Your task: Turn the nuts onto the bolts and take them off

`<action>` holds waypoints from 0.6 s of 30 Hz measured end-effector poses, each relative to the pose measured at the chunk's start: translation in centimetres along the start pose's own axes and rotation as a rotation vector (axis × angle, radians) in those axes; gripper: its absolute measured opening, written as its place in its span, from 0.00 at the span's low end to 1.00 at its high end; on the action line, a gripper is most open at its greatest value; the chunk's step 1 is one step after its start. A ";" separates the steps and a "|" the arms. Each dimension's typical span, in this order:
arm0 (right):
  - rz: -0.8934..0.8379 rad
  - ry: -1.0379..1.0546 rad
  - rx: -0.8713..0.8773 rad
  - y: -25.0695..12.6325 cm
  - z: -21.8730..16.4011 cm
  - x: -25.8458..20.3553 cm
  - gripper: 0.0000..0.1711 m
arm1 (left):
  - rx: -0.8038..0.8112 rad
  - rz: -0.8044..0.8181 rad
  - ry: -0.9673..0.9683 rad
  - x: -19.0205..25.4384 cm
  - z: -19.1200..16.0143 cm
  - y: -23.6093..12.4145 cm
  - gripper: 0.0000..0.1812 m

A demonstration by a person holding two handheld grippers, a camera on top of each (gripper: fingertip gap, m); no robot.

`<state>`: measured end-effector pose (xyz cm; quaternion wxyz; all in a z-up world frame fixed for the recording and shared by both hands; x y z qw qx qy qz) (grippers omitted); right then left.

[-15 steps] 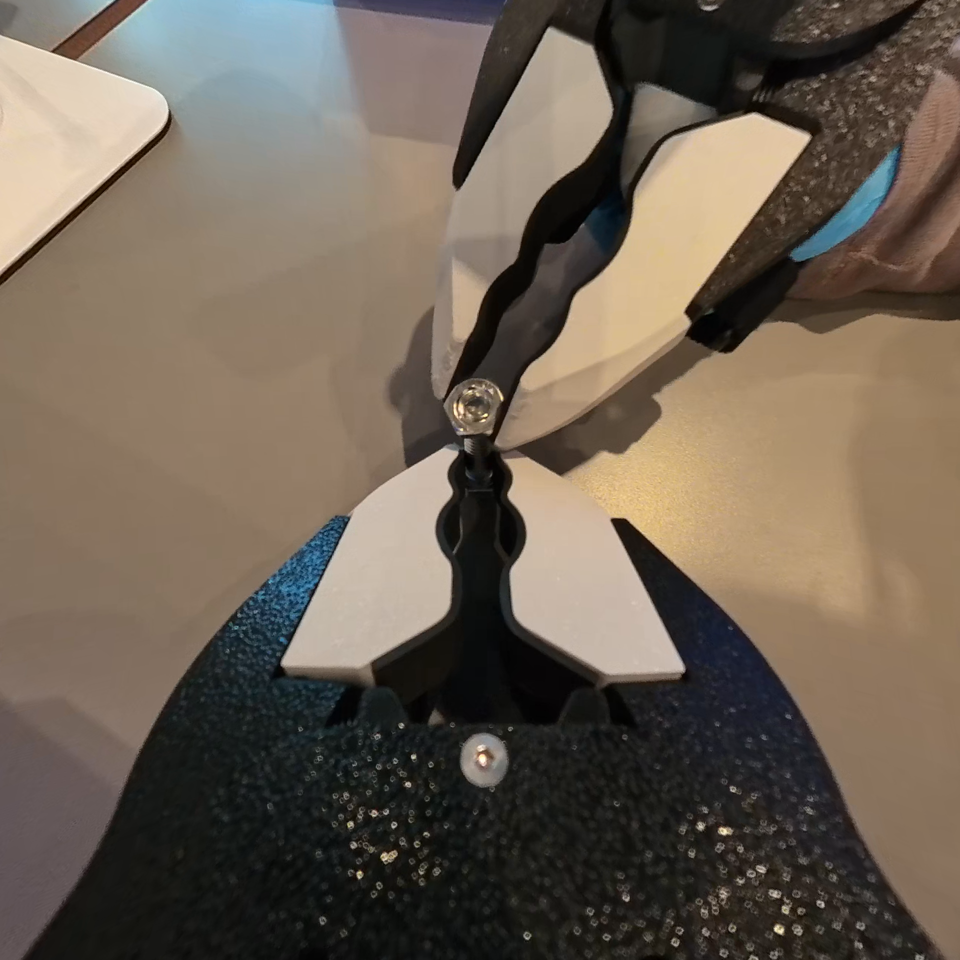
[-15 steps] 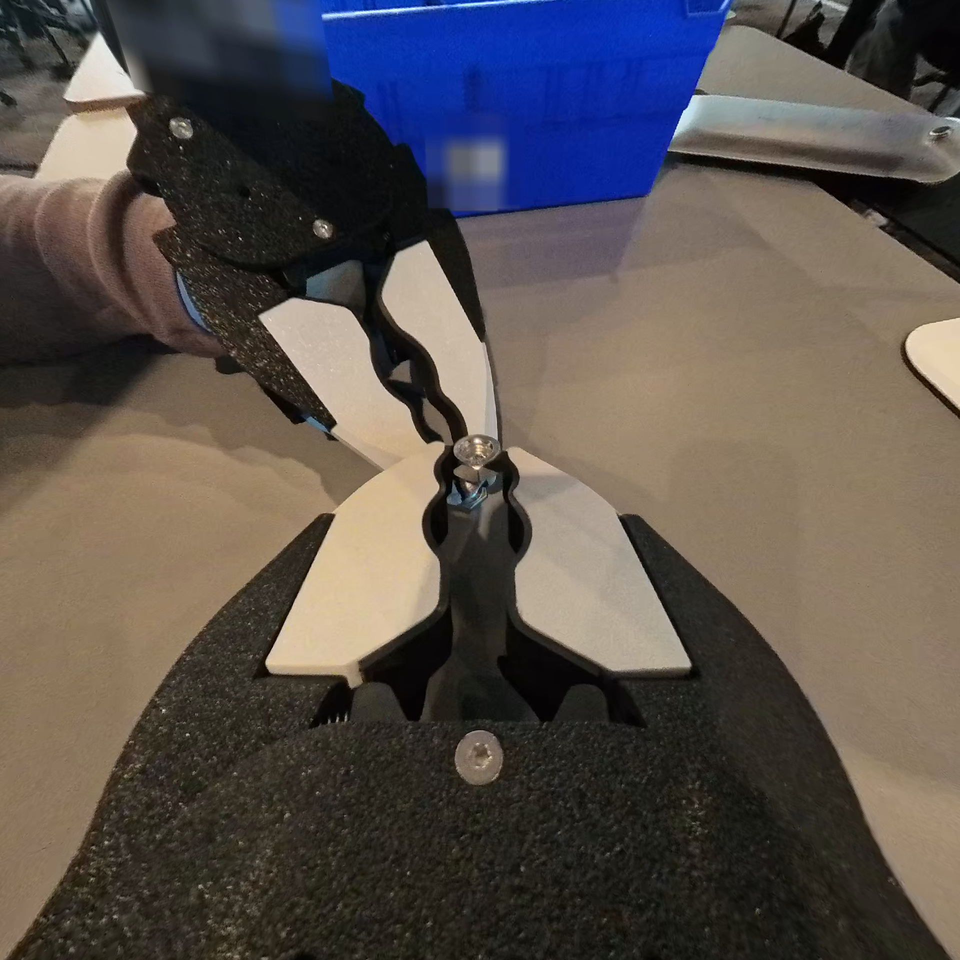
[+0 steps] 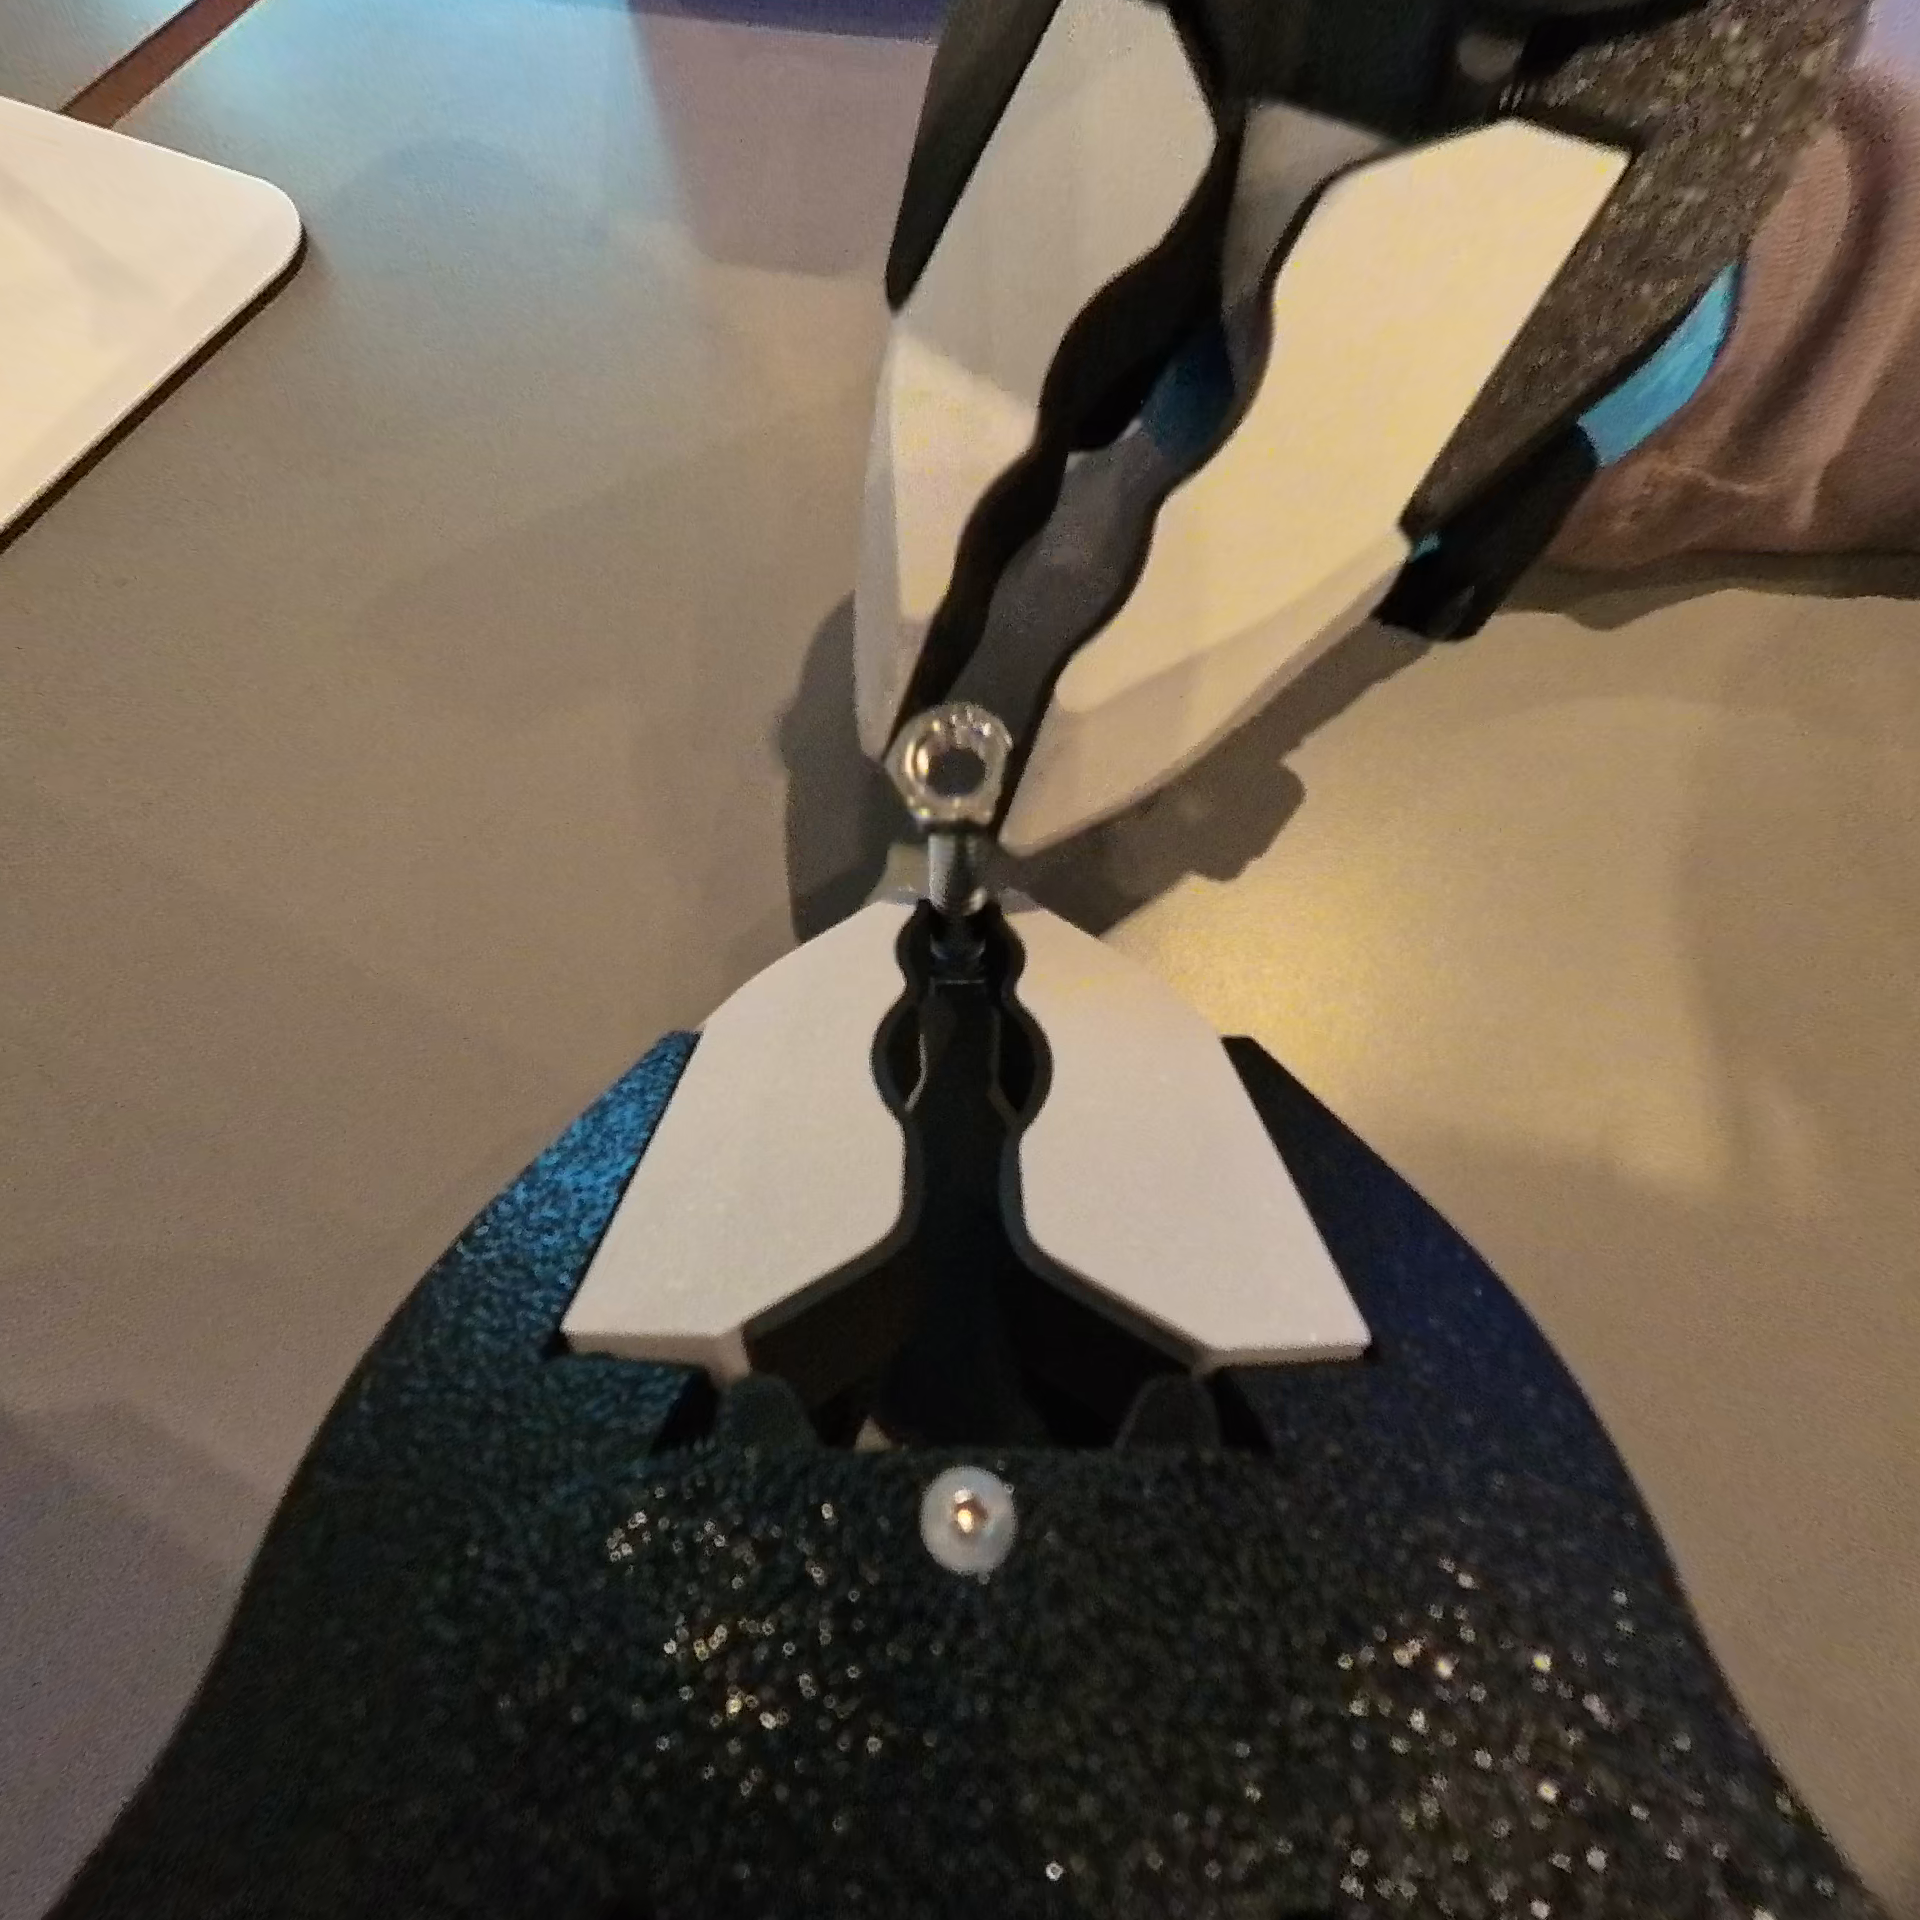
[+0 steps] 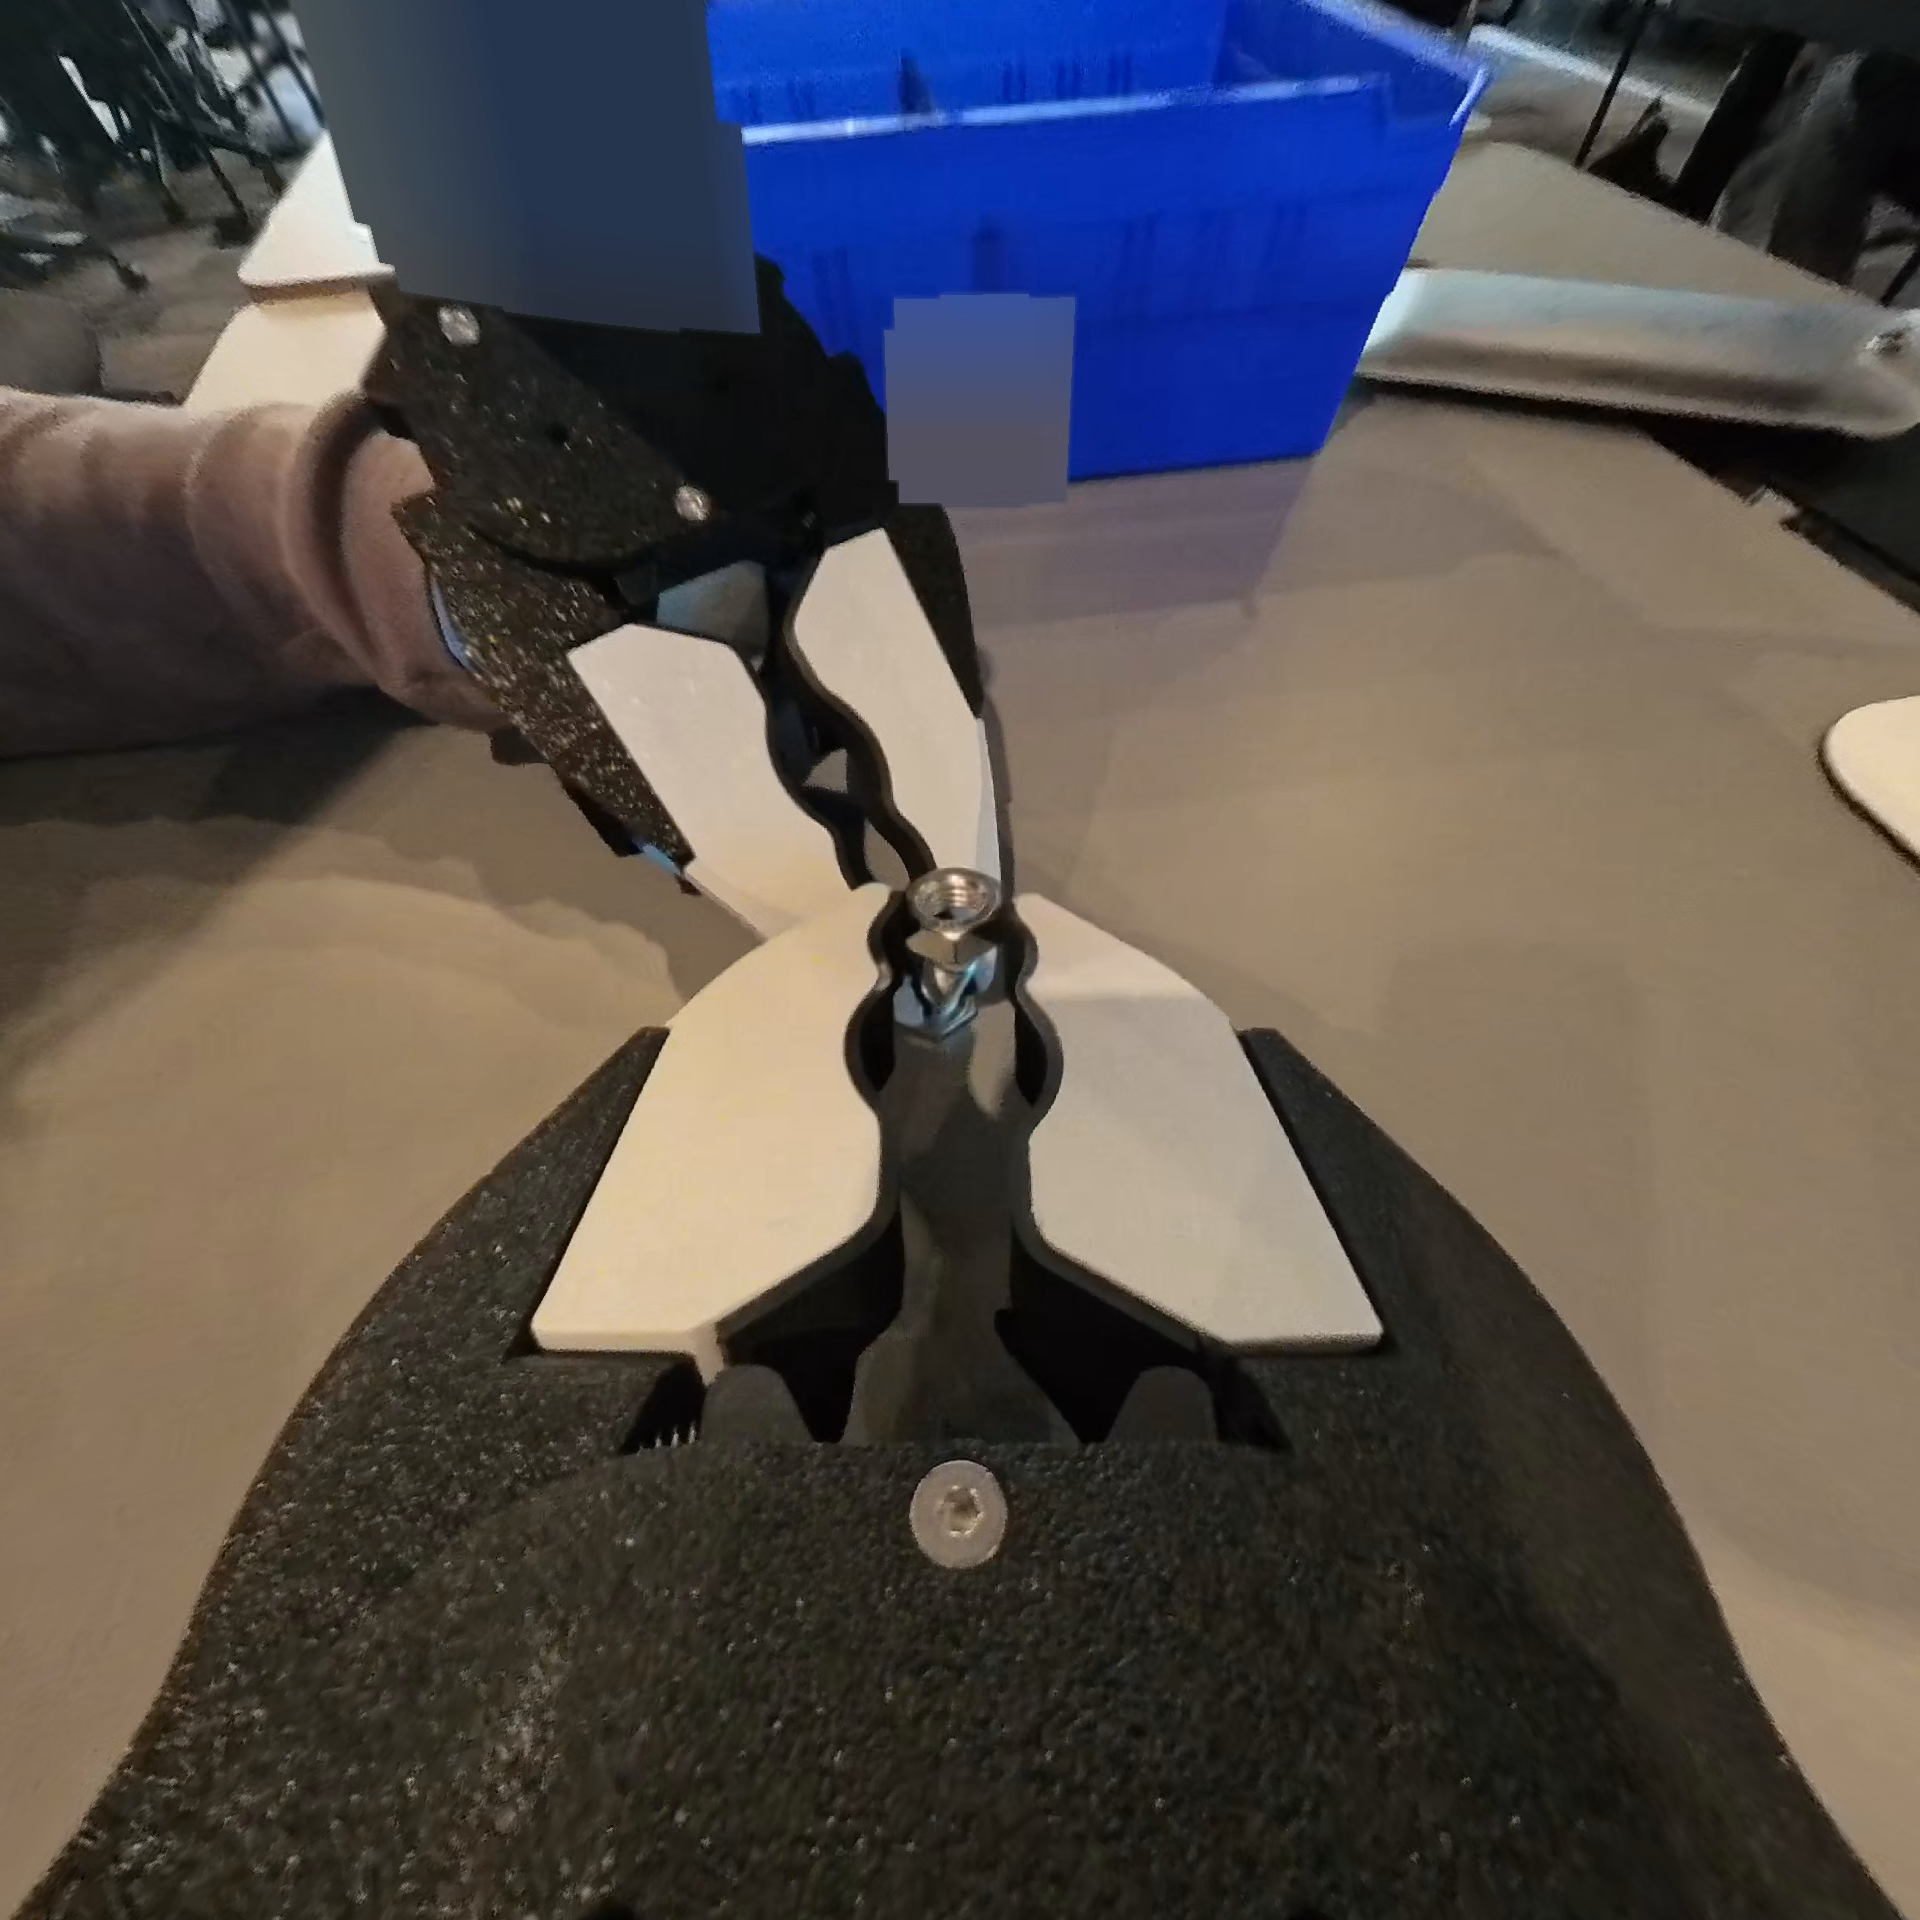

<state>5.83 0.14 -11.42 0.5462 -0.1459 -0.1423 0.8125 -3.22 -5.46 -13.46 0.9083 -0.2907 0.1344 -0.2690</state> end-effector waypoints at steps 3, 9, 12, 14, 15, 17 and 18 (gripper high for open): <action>-0.029 0.012 0.012 -0.8 0.0 0.6 0.10 | 0.001 -0.008 0.005 0.0 -0.1 -0.1 0.05; -0.104 0.008 -0.293 -1.4 -2.4 1.5 0.10 | 0.001 -0.012 0.009 -0.1 -0.2 -0.2 0.05; -0.103 -0.003 -0.356 -1.0 -2.5 1.2 0.10 | 0.001 -0.012 0.009 -0.1 -0.2 -0.2 0.05; -0.109 -0.007 -0.370 -1.0 -2.5 1.1 0.10 | 0.001 -0.012 0.009 -0.1 -0.2 -0.2 0.05; -0.112 -0.001 -0.381 -1.1 -2.6 1.2 0.10 | 0.001 -0.012 0.009 -0.1 -0.2 -0.2 0.05; -0.105 0.012 -0.388 -1.2 -2.7 1.1 0.11 | 0.001 -0.012 0.009 -0.1 -0.2 -0.2 0.05; -0.099 0.020 -0.389 -1.3 -2.8 1.1 0.14 | 0.001 -0.012 0.009 -0.1 -0.2 -0.2 0.05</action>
Point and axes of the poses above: each gripper's, where its closed fingertips meet, y out along the fingers, z out of its top, x = y × z across the jaws, the point moved 7 cm from there along -y, back along the fingers, and after that the axes turned 8 degrees about z, right-handed, at the moved point
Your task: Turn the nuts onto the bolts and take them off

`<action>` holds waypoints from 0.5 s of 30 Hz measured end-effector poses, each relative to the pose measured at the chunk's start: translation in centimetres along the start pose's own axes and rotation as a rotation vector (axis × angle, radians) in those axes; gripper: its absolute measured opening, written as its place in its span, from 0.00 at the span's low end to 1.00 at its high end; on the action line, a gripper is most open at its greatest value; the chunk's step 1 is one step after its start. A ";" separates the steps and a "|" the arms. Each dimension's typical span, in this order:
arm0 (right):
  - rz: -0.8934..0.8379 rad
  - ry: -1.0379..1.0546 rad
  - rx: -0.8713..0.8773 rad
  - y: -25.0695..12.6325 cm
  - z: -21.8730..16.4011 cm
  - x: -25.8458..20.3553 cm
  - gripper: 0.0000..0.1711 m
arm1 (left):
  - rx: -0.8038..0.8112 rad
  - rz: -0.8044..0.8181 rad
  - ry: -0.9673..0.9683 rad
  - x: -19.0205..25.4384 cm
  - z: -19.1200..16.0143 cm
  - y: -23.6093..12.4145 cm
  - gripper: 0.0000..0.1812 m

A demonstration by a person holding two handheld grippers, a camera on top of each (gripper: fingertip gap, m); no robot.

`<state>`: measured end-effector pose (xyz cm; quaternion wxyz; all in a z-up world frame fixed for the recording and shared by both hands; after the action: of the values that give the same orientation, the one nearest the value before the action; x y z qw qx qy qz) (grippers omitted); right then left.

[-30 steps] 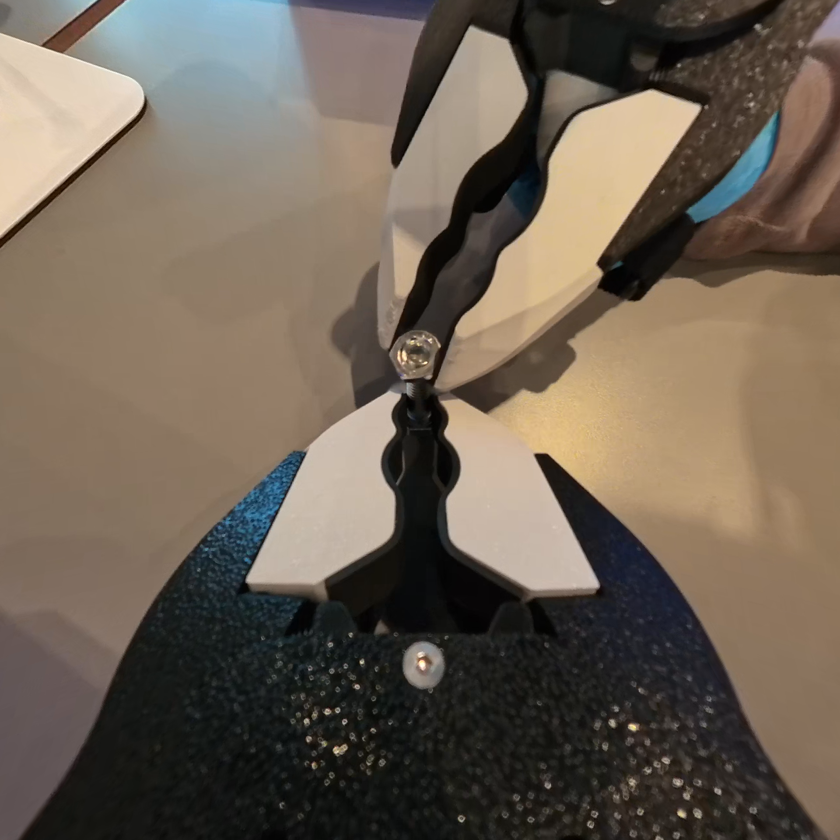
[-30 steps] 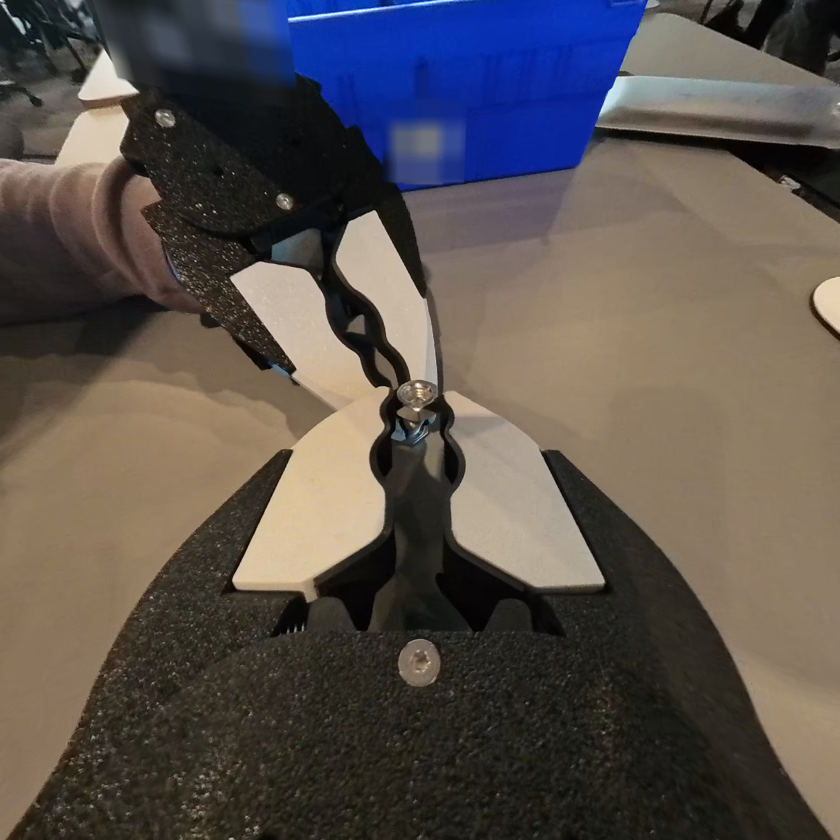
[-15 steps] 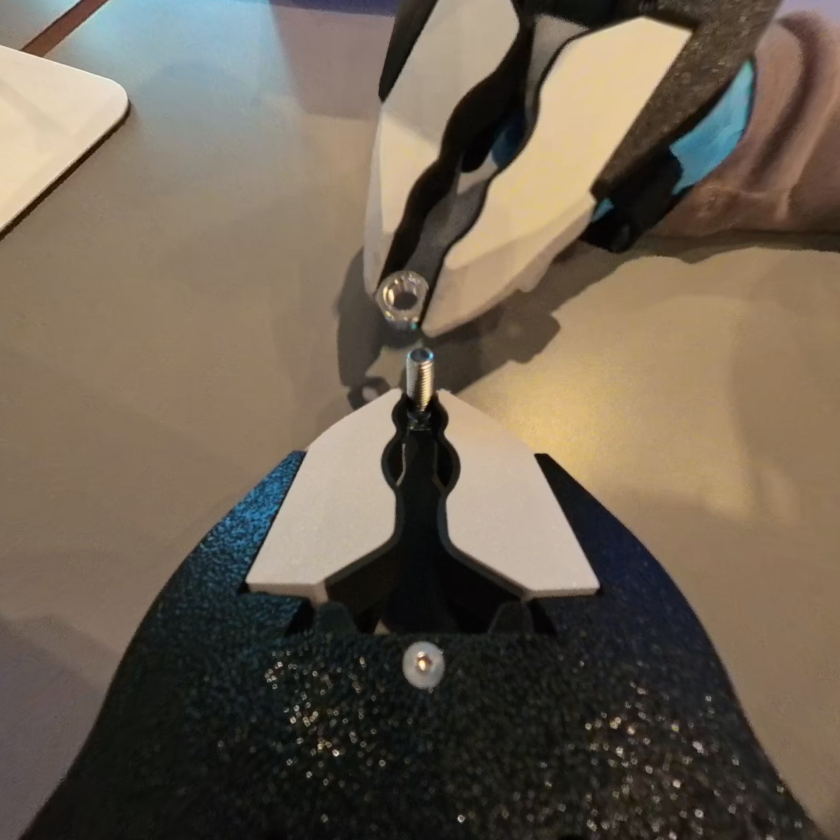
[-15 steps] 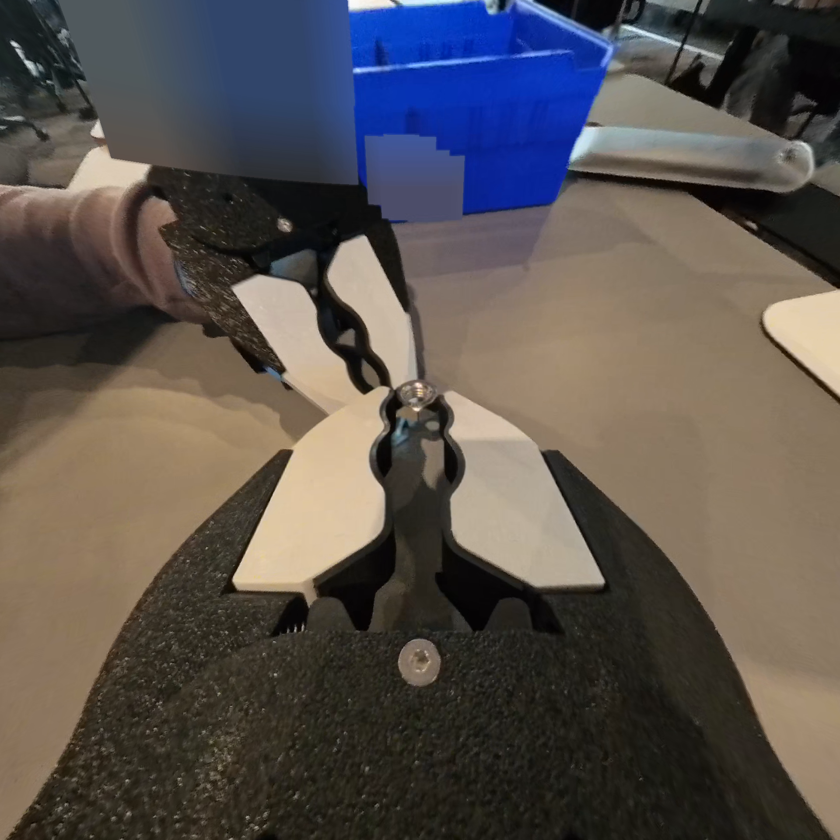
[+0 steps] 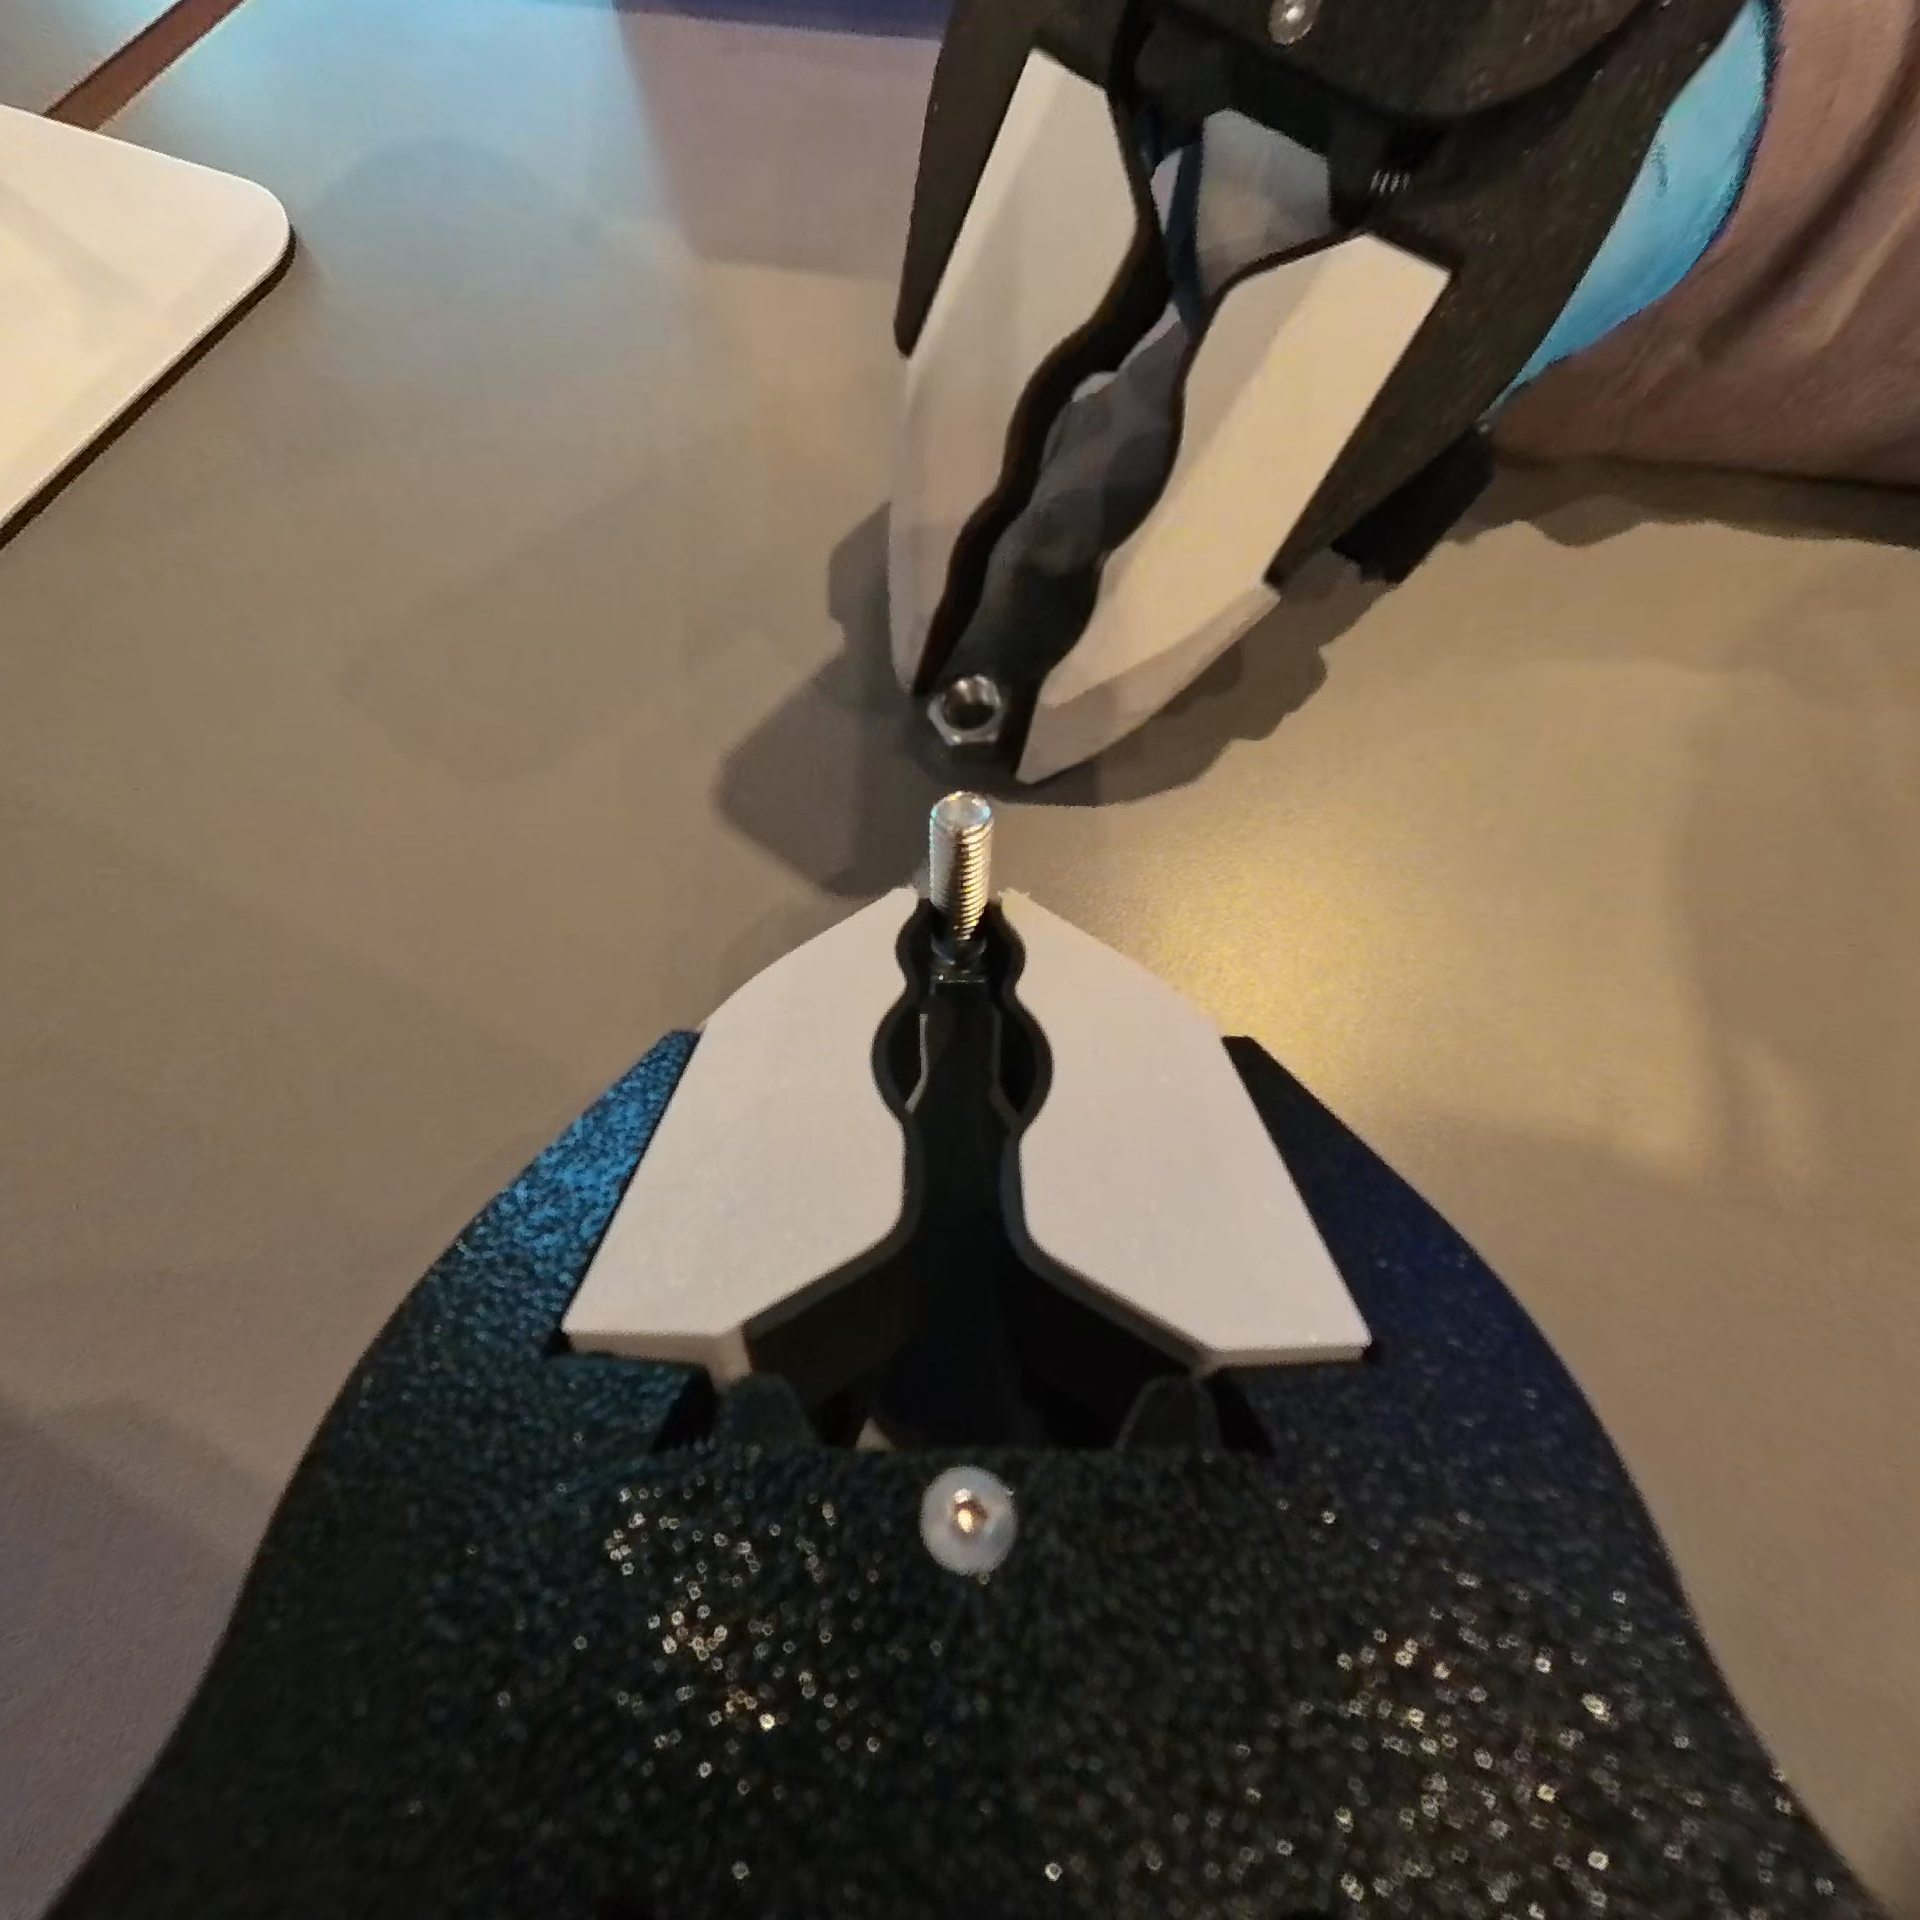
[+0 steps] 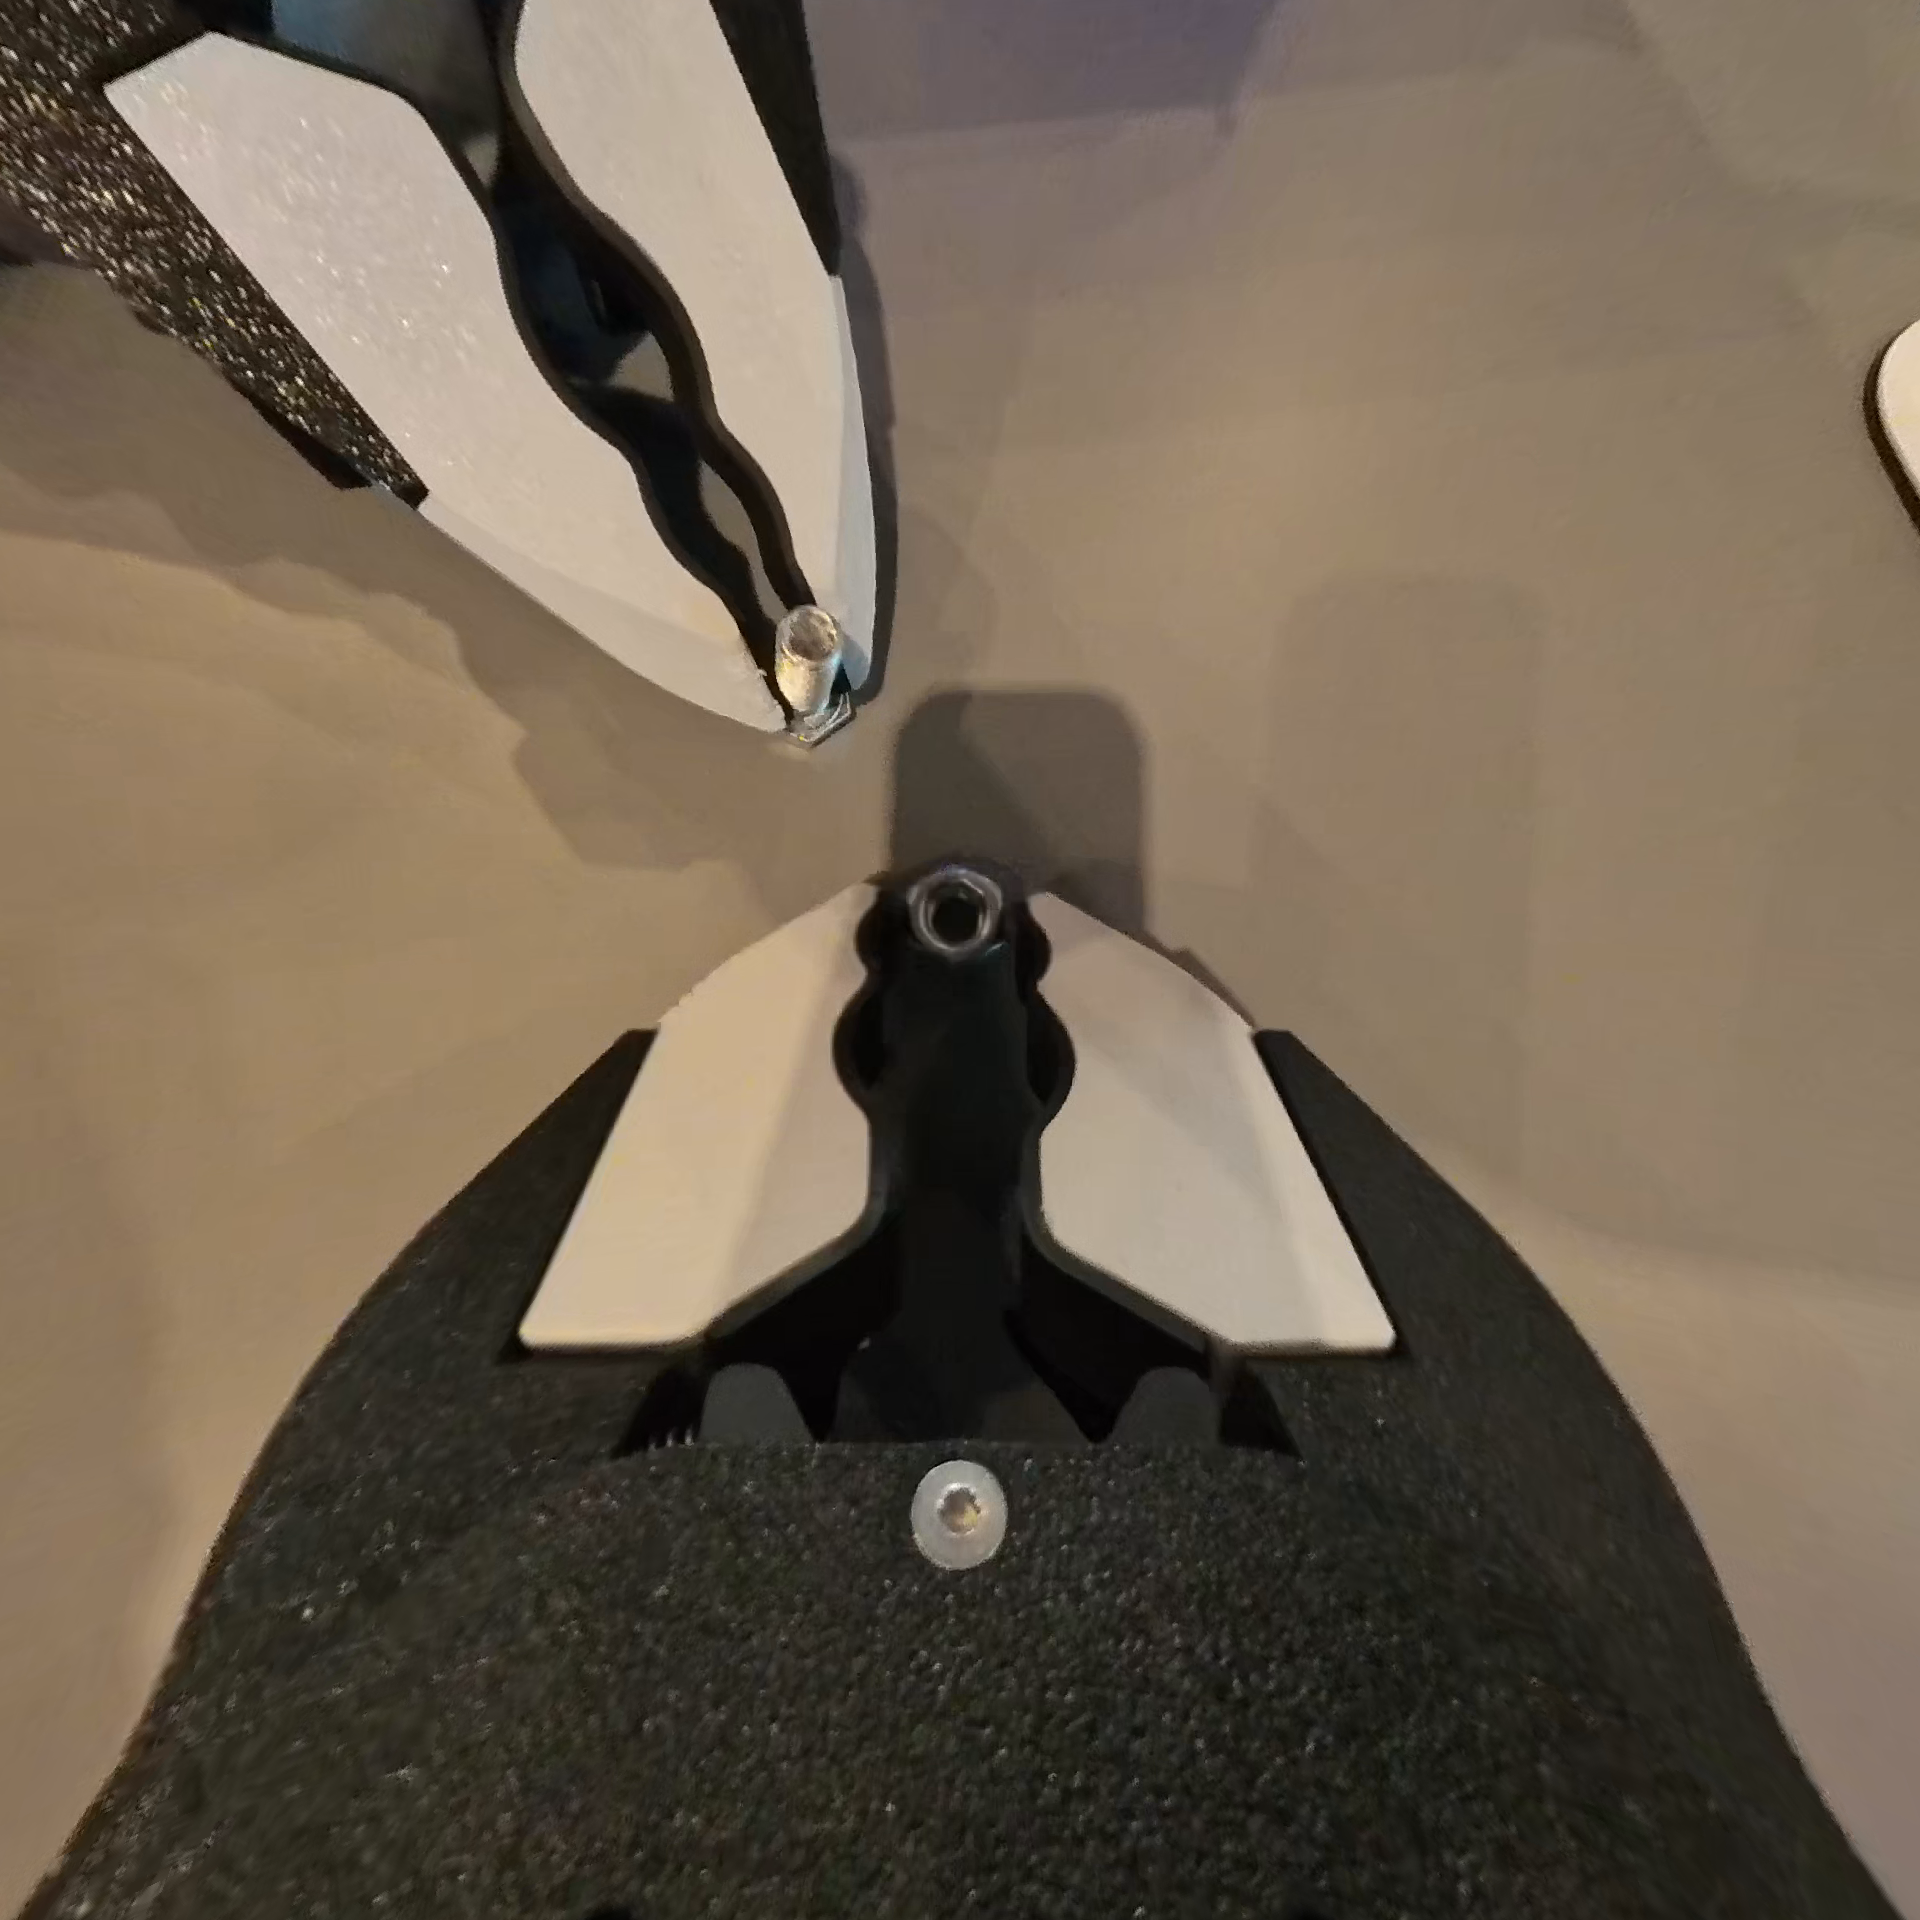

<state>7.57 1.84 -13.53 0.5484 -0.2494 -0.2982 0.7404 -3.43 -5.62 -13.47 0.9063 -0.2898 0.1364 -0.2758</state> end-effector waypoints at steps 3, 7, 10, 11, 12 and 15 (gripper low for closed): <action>0.014 0.016 0.008 -0.1 0.0 0.1 0.20 | 0.000 0.000 0.000 0.0 0.0 0.0 0.05; 0.018 0.013 0.042 -0.4 0.2 0.0 0.20 | 0.000 0.000 0.000 0.0 0.0 0.0 0.05; 0.018 0.017 0.034 -0.4 -0.1 0.1 0.19 | -0.001 0.014 -0.009 -0.1 0.0 0.0 0.06; 0.018 0.017 0.028 -0.4 -0.2 0.2 0.19 | -0.002 0.017 -0.012 -0.1 0.0 0.0 0.08; 0.017 0.017 0.022 -0.4 -0.4 0.2 0.20 | -0.003 0.016 -0.016 -0.2 -0.1 -0.1 0.10; 0.019 0.022 0.007 -0.7 -0.7 0.4 0.20 | -0.003 0.005 -0.023 -0.2 -0.1 -0.1 0.15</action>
<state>8.41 2.50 -13.58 0.5454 -0.2587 -0.2870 0.7438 -3.68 -5.66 -13.46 0.9080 -0.2939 0.1272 -0.2701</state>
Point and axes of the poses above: each gripper's, where its closed fingertips meet, y out along the fingers, z out of its top, x = y × z across the jaws, the point moved 7 cm from there along -y, back along the fingers, and after that the axes turned 8 degrees about z, right-handed, at the moved point
